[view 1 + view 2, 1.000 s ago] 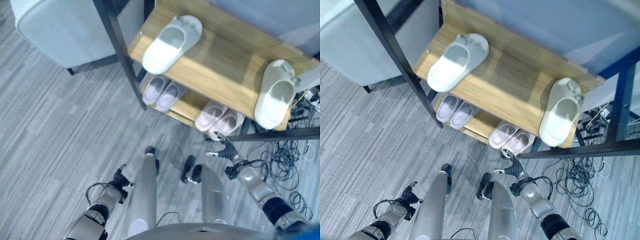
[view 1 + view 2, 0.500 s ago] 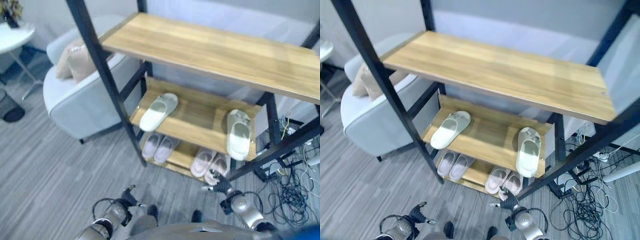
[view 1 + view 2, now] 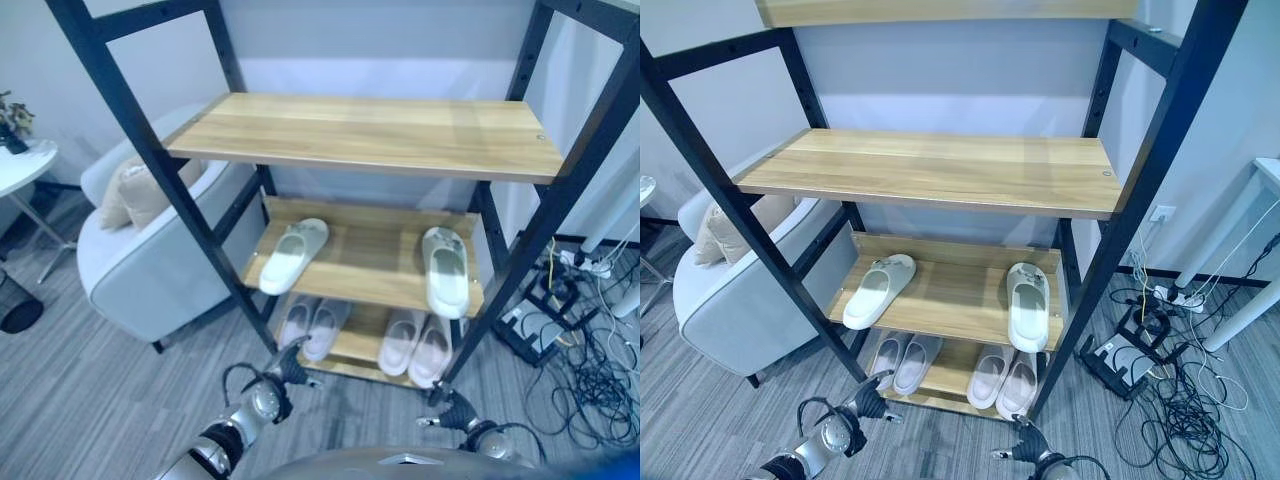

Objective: Arrange the slippers neatly on the shoe rack.

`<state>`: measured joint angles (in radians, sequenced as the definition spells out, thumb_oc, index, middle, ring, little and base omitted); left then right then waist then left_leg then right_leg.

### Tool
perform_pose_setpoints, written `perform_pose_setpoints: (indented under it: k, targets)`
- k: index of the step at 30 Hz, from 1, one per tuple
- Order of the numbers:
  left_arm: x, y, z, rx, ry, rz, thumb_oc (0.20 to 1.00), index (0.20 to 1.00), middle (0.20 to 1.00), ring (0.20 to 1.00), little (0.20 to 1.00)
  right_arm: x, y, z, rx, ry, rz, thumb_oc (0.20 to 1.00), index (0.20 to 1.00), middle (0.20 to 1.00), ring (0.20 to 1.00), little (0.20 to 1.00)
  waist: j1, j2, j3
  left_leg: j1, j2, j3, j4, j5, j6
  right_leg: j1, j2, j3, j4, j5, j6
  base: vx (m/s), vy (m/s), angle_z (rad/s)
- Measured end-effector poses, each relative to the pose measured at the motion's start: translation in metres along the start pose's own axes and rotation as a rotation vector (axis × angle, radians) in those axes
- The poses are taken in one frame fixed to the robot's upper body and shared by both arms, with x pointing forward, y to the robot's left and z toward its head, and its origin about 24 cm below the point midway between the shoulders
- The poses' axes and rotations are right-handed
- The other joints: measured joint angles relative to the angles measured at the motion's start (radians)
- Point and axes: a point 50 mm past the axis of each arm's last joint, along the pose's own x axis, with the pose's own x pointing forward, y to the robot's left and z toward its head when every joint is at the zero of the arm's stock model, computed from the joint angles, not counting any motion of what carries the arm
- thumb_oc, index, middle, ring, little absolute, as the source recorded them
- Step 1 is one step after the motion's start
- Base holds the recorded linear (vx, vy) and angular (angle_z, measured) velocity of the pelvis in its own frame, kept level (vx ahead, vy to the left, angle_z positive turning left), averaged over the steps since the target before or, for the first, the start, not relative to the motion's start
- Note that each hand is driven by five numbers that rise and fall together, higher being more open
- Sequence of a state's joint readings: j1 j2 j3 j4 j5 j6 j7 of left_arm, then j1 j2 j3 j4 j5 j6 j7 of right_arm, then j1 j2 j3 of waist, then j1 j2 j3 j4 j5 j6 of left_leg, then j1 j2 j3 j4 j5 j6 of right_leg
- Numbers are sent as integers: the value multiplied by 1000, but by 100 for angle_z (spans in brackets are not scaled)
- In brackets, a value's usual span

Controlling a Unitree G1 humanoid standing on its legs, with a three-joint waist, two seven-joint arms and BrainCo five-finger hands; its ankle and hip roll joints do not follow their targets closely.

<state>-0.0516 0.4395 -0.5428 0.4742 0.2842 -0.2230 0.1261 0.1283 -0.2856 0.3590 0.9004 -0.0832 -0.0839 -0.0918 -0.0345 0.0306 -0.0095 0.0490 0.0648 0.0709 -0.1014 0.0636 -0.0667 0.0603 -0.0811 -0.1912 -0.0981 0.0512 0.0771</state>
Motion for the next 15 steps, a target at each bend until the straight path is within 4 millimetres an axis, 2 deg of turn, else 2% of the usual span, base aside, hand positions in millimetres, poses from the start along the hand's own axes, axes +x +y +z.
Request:
perform_pose_setpoints:
  k: [1, 3, 4, 7, 10, 14, 15]
  targets:
    - [1, 9, 18, 4, -89, 34, 1000, 1000, 1000, 1000, 1000, -3, -1, -6, 6, 13, -5, 1000, 1000, 1000, 1000, 1000, 7, -2, 4, 0, 0, 0, 0, 1, -2, -1, 0, 1, 0, 1, 1, -5, -26, 5]
    - [2, 22, 36, 39, -189, 68, 1000, 1000, 1000, 1000, 1000, -7, -6, -21, 19, 61, -29, 1000, 1000, 1000, 1000, 1000, 30, 9, 0, 2, -2, -3, 0, 3, -4, -1, -2, 1, 0, 0, 0, -3, -13, 2]
    - [-1, 33, 41, 110, -226, 70, 1000, 1000, 1000, 1000, 1000, -7, -6, -22, 22, 66, -30, 1000, 1000, 1000, 1000, 1000, 28, 12, 4, -7, -2, -4, 0, 5, -7, -9, -1, 4, 0, 1, 0, 0, 0, 0]
    - [-3, 45, 41, 167, -223, 99, 1000, 1000, 1000, 1000, 1000, -8, -3, -22, 51, 64, -34, 1000, 1000, 1000, 1000, 1000, 19, 28, 7, -16, -1, -5, 0, 11, -16, -20, -1, 4, 0, 5, 3, 48, -25, -1]
    - [-2, 55, 45, 219, -238, 138, 1000, 1000, 1000, 1000, 1000, -10, -4, -33, 71, 109, -39, 1000, 1000, 1000, 1000, 1000, 20, 30, 7, -13, 0, -3, 0, 12, -17, -17, 0, 4, 0, 8, 3, 61, -37, 0]
    - [8, 65, 53, 267, -261, 181, 1000, 1000, 1000, 1000, 1000, -11, -2, -33, 71, 109, -31, 1000, 1000, 1000, 1000, 1000, 19, 27, 9, -6, 0, -1, 0, 12, -17, -12, 0, 6, 0, 10, 6, 30, -12, -1]
    - [18, 68, 50, 261, -228, 201, 1000, 1000, 1000, 1000, 1000, -9, -3, -31, 66, 100, -30, 1000, 1000, 1000, 1000, 1000, 22, 27, 10, -7, 0, 1, 0, 12, -17, -12, -1, 6, 0, 10, 6, 14, -5, -6]
